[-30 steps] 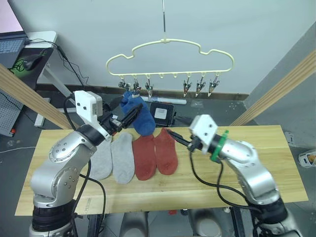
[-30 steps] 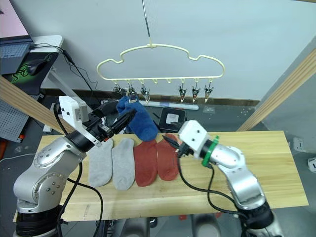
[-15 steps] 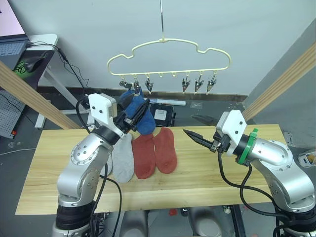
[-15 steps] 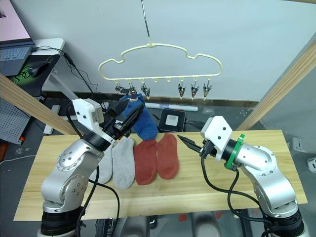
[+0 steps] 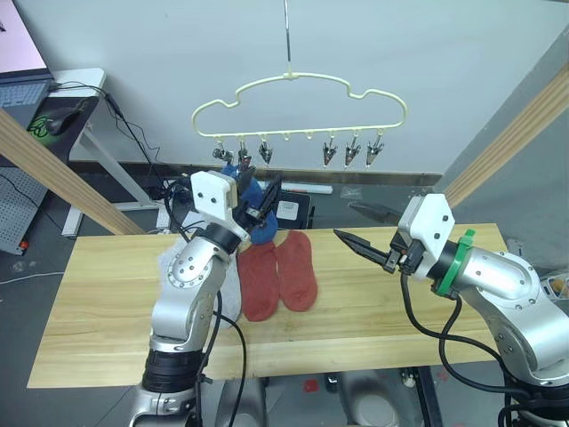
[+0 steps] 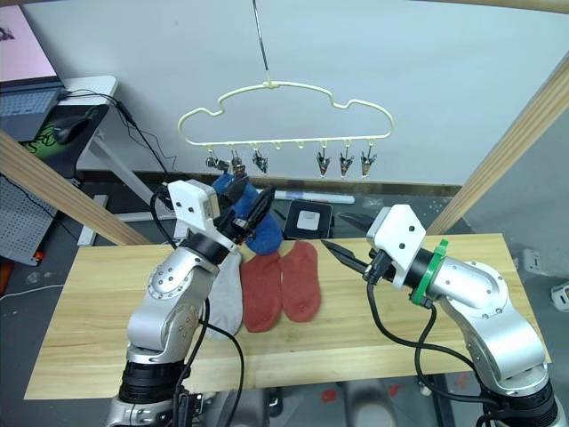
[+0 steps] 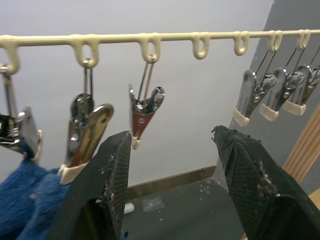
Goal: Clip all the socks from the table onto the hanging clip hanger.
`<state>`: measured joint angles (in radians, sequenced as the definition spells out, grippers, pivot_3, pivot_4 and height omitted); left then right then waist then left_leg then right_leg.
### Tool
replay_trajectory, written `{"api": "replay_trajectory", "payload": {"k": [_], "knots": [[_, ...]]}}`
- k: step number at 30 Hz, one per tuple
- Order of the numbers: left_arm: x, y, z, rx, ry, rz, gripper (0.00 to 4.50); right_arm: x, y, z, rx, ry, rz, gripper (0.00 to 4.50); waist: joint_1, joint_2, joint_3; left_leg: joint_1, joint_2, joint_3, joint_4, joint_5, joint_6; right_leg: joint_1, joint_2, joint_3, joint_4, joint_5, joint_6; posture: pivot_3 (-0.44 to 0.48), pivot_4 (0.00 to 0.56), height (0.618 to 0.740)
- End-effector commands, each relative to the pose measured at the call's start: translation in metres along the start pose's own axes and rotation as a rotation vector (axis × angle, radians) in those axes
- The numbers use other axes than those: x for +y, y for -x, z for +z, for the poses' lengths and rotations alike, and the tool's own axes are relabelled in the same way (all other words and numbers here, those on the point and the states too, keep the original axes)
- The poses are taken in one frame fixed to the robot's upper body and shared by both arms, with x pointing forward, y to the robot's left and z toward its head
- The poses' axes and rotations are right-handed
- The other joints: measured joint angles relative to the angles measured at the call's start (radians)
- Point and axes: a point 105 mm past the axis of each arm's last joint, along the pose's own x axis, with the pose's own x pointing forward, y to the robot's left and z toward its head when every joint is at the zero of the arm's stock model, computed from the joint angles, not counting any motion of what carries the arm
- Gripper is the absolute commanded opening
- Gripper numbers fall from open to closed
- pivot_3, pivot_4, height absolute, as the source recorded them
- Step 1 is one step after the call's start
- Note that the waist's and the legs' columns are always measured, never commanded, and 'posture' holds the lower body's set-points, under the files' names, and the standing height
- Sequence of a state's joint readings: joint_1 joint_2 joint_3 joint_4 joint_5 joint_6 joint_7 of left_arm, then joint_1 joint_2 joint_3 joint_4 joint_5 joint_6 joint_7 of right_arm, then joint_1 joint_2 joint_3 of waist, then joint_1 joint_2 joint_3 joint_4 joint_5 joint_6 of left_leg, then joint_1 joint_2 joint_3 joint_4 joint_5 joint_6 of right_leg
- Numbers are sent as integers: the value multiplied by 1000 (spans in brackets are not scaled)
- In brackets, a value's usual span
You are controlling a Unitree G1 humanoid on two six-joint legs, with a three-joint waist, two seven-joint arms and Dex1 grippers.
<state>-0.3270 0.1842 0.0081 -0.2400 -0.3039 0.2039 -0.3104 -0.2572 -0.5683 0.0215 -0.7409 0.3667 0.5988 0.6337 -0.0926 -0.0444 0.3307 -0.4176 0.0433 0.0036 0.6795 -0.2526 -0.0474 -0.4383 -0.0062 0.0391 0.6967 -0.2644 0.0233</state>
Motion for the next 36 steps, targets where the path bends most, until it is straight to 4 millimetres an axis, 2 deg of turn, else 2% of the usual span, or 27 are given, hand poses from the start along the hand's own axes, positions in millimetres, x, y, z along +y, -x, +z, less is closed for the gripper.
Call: {"api": "replay_trajectory", "payload": {"k": [1,11,36], "knots": [[2,-5,14,-77,-34,16,2798,3,2,14,-39,43,4,2415,-2,0,-2,0,0,0,0,0,0,0,0,0,0,0,0,-242,262,736],[4,-9,16,-121,-14,26,2798,2,1,18,-40,46,-4,2415,-20,-1,-9,0,0,0,0,0,0,0,1,1,0,0,0,-252,262,736],[12,-19,14,-108,-49,55,2798,4,1,14,-26,32,-4,2415,-22,-1,-10,0,0,0,0,0,1,0,1,0,0,0,0,-251,262,736]]}}
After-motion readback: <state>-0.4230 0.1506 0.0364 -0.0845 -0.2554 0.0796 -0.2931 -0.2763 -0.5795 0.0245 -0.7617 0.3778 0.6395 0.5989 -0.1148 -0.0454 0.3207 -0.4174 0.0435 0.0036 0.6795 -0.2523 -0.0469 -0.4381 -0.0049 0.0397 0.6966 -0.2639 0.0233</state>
